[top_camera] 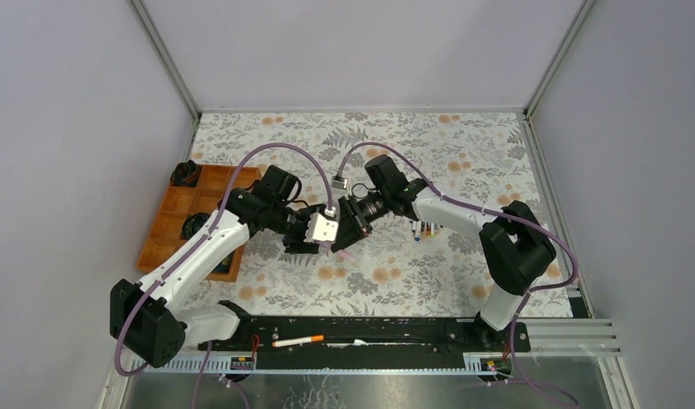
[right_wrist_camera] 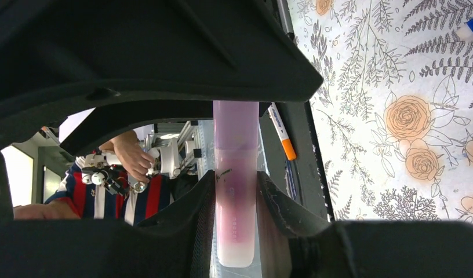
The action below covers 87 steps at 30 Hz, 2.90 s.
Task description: Open the pen caps
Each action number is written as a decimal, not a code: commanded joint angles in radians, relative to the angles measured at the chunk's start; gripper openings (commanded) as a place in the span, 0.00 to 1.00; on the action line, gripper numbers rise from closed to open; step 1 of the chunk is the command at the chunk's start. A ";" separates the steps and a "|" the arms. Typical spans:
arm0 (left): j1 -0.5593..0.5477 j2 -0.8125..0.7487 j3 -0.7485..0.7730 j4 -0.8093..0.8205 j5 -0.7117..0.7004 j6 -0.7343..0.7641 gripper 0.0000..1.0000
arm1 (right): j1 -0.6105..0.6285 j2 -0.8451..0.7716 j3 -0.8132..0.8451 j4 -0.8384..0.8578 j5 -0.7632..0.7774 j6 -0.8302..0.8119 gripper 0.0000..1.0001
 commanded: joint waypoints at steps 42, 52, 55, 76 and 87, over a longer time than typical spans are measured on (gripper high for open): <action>-0.072 -0.008 -0.033 0.007 -0.136 0.022 0.03 | 0.071 0.047 0.033 0.069 -0.011 0.158 0.00; -0.081 -0.009 -0.022 -0.011 -0.088 0.012 0.56 | 0.071 0.050 0.029 0.094 -0.008 0.186 0.00; -0.082 -0.008 -0.024 -0.015 -0.085 0.018 0.55 | 0.071 0.055 0.031 0.111 -0.007 0.206 0.00; -0.081 -0.034 -0.035 -0.090 -0.254 0.121 0.00 | -0.003 -0.027 -0.081 -0.020 0.018 0.129 0.00; 0.213 0.001 0.079 -0.220 -0.264 0.358 0.00 | -0.039 -0.333 -0.332 -0.156 0.093 0.088 0.00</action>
